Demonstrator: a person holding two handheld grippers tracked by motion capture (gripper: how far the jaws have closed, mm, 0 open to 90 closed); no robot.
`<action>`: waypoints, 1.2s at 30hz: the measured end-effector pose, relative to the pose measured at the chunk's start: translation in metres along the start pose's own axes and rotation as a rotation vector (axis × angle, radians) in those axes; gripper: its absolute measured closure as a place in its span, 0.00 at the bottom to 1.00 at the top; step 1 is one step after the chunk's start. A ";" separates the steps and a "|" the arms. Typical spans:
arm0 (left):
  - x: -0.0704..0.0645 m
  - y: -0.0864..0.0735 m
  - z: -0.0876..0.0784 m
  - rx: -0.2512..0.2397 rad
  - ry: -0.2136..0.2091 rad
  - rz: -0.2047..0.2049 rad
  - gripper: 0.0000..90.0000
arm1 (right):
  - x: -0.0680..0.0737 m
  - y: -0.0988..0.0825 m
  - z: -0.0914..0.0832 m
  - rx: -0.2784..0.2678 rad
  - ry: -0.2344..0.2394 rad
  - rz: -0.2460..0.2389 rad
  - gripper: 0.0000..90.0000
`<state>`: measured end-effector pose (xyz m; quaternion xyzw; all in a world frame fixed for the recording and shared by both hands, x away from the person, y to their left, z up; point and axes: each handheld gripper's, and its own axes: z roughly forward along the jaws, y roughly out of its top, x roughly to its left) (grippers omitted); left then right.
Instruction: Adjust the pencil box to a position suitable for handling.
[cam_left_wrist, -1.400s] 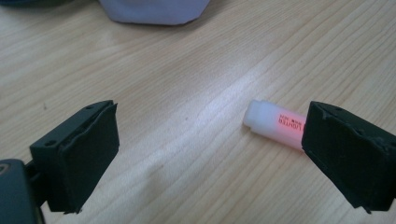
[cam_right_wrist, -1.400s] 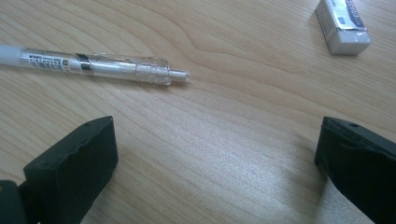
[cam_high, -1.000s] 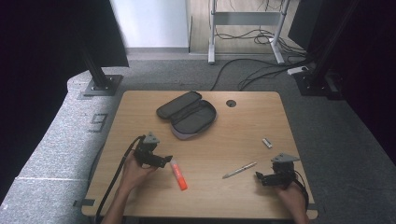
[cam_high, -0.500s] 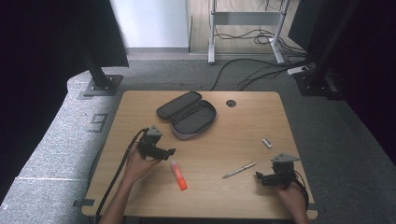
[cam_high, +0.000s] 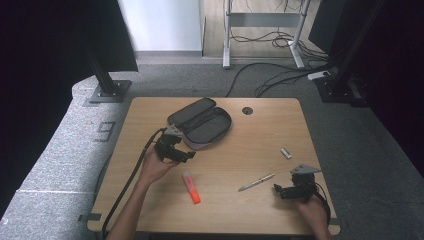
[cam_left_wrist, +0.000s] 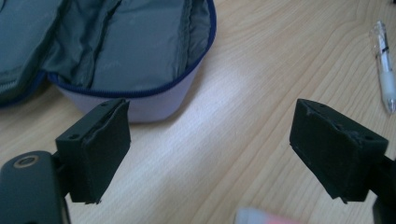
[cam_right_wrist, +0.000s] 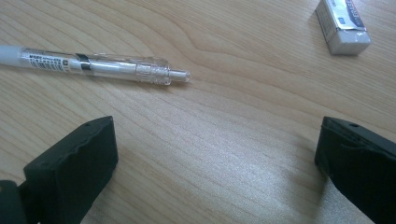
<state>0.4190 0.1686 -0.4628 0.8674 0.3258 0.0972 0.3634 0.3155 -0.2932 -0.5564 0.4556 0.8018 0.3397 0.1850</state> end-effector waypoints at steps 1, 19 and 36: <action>0.000 0.002 0.001 -0.004 -0.002 0.002 0.15 | 0.000 0.000 0.000 0.000 0.000 0.000 0.00; 0.011 0.034 0.025 0.023 -0.050 0.014 0.21 | 0.000 0.000 0.000 0.000 0.000 0.000 0.00; 0.017 0.062 0.058 0.063 -0.105 0.024 0.25 | 0.000 0.000 0.000 -0.002 0.000 -0.004 0.00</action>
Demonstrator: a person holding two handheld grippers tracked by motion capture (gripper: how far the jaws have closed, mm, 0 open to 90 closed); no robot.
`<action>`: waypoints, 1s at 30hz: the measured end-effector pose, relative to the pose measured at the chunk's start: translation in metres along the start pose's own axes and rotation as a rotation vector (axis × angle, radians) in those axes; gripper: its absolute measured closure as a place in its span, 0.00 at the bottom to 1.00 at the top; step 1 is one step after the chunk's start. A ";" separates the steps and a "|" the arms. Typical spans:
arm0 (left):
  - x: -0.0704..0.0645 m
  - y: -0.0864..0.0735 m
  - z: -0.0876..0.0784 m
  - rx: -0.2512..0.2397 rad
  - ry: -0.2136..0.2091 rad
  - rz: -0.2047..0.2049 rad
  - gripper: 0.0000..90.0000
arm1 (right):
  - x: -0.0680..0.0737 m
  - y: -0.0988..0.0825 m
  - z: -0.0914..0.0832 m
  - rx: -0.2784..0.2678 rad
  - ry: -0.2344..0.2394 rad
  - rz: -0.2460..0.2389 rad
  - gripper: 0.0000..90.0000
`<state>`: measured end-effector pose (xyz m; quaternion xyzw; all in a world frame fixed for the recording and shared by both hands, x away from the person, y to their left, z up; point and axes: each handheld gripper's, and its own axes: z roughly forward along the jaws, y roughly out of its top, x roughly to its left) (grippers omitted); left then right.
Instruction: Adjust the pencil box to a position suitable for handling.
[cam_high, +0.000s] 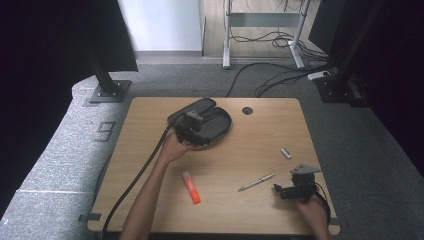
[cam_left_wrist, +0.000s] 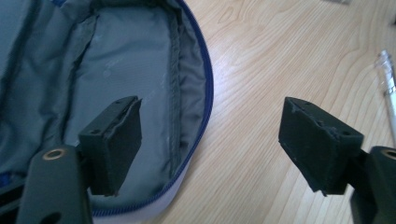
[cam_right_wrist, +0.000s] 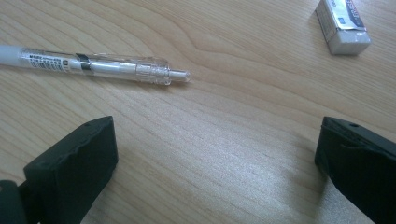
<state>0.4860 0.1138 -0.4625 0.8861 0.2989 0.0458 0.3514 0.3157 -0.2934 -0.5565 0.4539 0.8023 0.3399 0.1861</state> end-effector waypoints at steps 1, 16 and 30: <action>0.001 0.002 0.002 0.005 -0.003 0.000 0.25 | 0.000 0.000 0.000 0.000 0.000 0.000 0.00; -0.005 0.015 0.031 0.037 0.009 0.039 0.36 | 0.000 0.000 0.000 0.000 0.004 -0.003 0.00; -0.005 0.011 0.056 0.089 0.027 0.048 0.61 | 0.000 0.000 0.000 0.001 0.004 -0.004 0.00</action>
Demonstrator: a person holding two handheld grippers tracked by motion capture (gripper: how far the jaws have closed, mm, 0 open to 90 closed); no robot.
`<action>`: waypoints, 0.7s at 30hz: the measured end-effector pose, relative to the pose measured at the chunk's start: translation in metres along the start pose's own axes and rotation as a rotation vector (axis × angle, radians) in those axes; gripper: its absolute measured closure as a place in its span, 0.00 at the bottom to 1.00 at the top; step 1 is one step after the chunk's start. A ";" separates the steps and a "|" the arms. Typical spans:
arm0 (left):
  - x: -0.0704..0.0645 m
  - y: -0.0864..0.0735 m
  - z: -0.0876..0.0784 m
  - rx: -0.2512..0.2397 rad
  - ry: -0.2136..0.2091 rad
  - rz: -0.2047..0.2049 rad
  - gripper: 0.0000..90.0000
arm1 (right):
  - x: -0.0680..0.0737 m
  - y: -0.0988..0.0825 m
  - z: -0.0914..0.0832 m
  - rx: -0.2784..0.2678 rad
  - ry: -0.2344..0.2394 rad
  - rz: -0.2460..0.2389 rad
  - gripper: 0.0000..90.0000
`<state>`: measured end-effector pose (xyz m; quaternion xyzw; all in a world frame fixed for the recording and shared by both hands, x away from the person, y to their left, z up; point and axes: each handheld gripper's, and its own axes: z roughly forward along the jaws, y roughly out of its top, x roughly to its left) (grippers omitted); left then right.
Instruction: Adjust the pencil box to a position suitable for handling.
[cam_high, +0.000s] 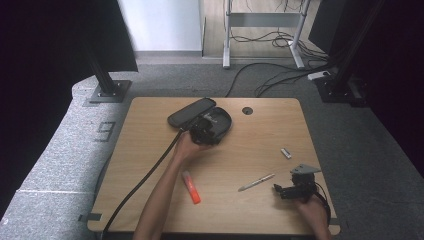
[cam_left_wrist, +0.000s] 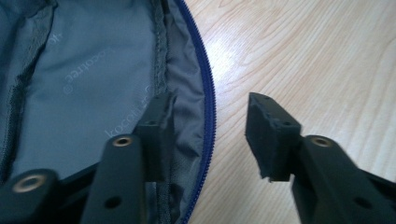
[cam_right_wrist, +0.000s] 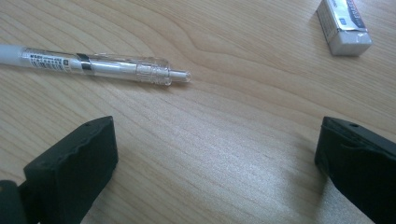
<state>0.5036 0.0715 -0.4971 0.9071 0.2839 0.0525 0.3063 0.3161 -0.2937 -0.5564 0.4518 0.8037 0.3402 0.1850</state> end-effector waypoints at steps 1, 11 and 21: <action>0.000 0.000 0.001 0.002 -0.003 0.001 0.61 | 0.000 0.000 0.000 0.000 0.000 0.000 0.00; -0.001 -0.002 0.008 0.009 0.033 0.014 0.80 | 0.000 0.000 0.000 0.000 0.000 0.000 0.00; 0.001 -0.003 0.010 0.014 0.006 0.002 0.97 | 0.000 0.000 0.000 0.000 0.000 0.000 0.00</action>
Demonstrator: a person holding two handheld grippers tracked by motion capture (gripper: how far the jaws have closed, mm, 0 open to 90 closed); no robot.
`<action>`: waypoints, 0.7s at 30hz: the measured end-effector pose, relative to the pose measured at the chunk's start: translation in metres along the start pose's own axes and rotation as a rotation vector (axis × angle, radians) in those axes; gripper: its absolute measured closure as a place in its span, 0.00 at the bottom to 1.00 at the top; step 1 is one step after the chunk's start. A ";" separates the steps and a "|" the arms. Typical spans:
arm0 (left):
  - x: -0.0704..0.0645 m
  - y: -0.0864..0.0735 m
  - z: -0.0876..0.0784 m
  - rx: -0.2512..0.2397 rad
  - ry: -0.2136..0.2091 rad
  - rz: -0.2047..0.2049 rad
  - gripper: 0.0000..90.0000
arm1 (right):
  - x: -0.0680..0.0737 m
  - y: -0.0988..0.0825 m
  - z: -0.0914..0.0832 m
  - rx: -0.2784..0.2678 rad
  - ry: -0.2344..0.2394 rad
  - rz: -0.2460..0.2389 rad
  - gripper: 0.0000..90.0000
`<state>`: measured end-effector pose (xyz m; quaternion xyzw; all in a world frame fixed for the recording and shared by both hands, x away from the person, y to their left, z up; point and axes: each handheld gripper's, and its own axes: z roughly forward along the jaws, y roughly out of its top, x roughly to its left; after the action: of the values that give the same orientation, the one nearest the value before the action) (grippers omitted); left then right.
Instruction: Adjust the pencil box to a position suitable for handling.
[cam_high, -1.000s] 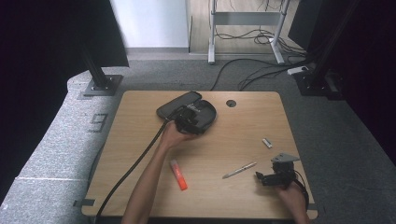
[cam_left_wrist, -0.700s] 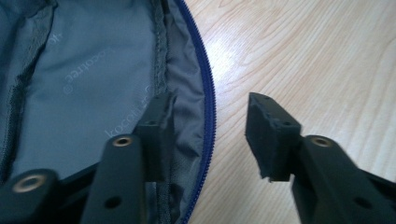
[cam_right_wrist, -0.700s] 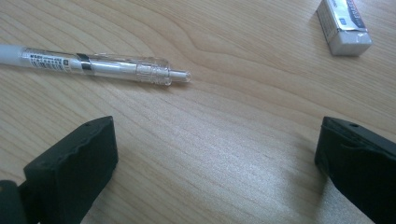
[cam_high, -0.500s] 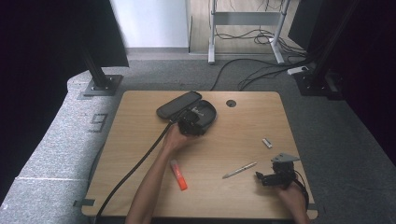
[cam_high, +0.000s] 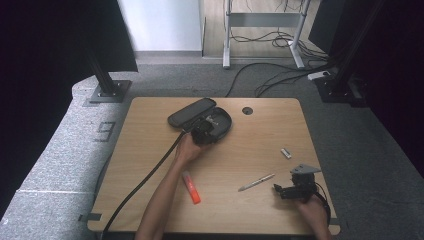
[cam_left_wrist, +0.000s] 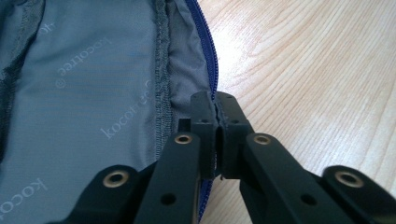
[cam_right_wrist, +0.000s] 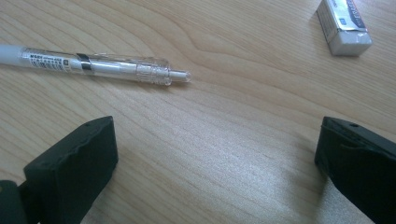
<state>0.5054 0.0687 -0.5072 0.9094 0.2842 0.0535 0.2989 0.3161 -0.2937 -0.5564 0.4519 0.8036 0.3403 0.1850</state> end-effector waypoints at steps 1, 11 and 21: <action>0.000 0.000 0.000 0.001 -0.003 -0.002 0.98 | 0.000 0.000 0.000 0.000 0.000 0.000 0.00; -0.003 -0.001 -0.002 -0.007 -0.060 -0.010 0.98 | 0.000 0.000 0.000 0.000 0.000 -0.001 0.00; -0.020 0.002 -0.002 -0.015 -0.100 0.011 0.98 | 0.000 0.000 0.000 -0.001 0.000 0.000 0.00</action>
<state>0.4887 0.0577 -0.5031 0.9103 0.2633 0.0115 0.3191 0.3161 -0.2937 -0.5564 0.4517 0.8036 0.3405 0.1852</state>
